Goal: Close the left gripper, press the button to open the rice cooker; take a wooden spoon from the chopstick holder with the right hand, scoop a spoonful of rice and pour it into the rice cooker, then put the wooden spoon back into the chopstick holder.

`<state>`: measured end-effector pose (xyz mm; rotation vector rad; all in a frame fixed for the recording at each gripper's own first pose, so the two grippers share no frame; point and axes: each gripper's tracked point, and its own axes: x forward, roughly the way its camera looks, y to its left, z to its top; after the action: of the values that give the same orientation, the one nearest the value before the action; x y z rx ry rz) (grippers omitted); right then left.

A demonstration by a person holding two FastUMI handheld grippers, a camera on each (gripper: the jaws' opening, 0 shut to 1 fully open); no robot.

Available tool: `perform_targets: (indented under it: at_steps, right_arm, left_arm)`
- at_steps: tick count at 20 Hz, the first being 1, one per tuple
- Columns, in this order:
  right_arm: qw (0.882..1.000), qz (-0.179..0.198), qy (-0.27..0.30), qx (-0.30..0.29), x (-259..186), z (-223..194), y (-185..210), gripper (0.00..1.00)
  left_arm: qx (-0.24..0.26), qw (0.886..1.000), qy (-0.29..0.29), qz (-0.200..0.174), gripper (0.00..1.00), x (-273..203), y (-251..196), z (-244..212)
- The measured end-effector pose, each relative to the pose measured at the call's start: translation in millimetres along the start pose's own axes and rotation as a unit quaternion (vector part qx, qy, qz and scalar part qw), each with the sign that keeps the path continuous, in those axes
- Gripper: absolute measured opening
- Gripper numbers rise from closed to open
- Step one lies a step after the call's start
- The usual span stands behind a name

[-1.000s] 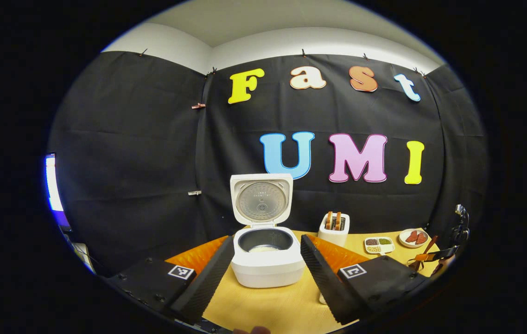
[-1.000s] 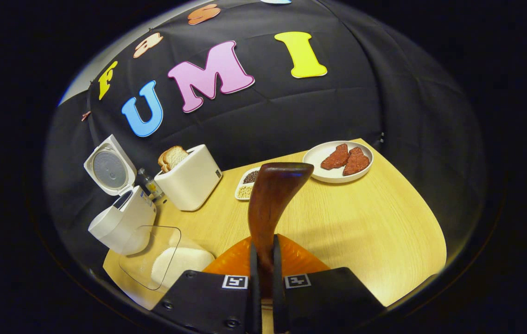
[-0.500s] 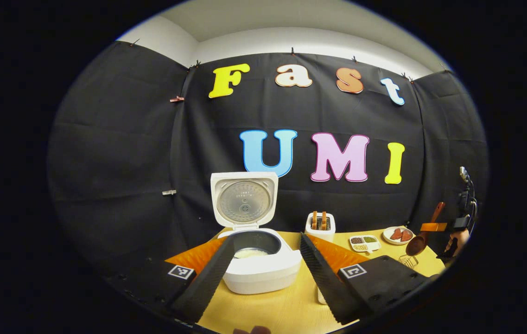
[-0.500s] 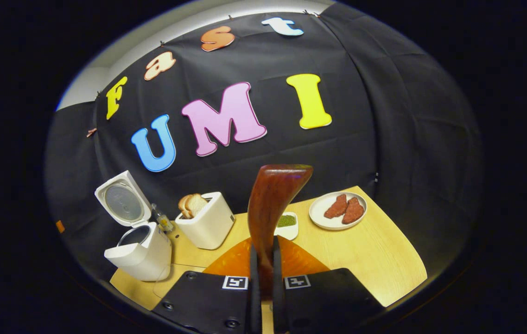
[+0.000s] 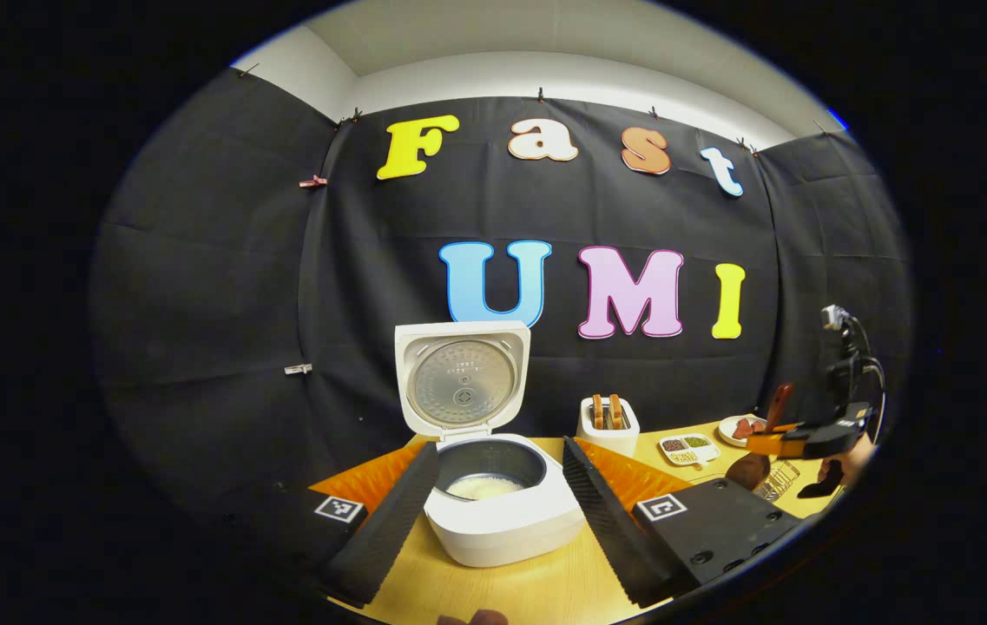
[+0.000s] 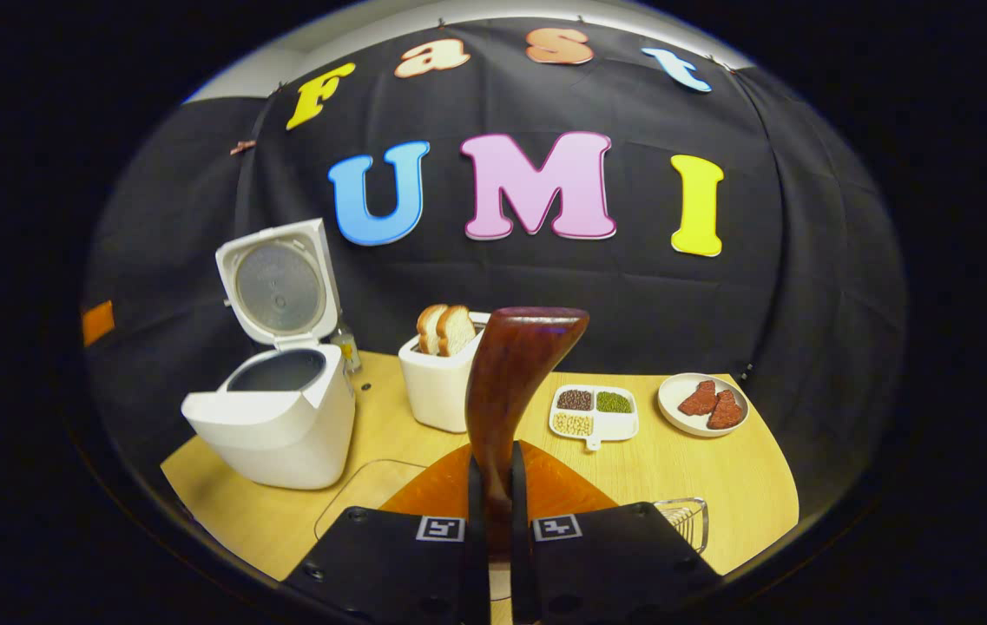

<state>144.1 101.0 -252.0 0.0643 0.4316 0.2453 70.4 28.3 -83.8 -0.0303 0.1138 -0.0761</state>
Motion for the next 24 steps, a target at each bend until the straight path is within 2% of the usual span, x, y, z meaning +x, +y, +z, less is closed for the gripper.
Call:
perform_targets:
  at_steps: [3,6,10,14,18,20,24]
  right_arm:
    - [0.998,-0.022,0.039,-0.048,26.9,-36.0,10.0,0.14]
    - [0.990,-0.060,0.076,-0.106,43.3,-68.5,5.7,0.14]
    - [0.987,-0.077,0.087,-0.110,47.9,-78.1,18.5,0.14]
    - [0.993,-0.054,0.103,-0.033,43.5,-90.9,51.3,0.14]
    - [0.988,-0.035,0.108,0.103,43.9,-96.6,75.0,0.14]
    - [0.977,-0.027,0.107,0.183,44.9,-97.2,79.2,0.14]
    - [0.943,-0.016,0.103,0.316,49.7,-101.4,70.4,0.14]
  left_arm:
    - [0.000,1.000,0.000,-0.006,0.99,1.8,8.3,0.3]
    - [0.008,1.000,-0.002,-0.014,0.98,2.8,10.8,0.0]
    - [0.010,1.000,0.003,-0.017,0.98,1.6,16.6,-4.0]
    - [0.025,1.000,-0.001,-0.015,0.98,-0.7,18.3,-3.9]
    - [0.027,1.000,-0.002,-0.011,0.98,-4.5,23.1,-5.8]
    - [0.026,1.000,0.000,-0.010,0.98,-6.7,24.9,-6.7]
    - [0.025,1.000,0.002,-0.001,0.98,-9.3,32.5,-8.0]
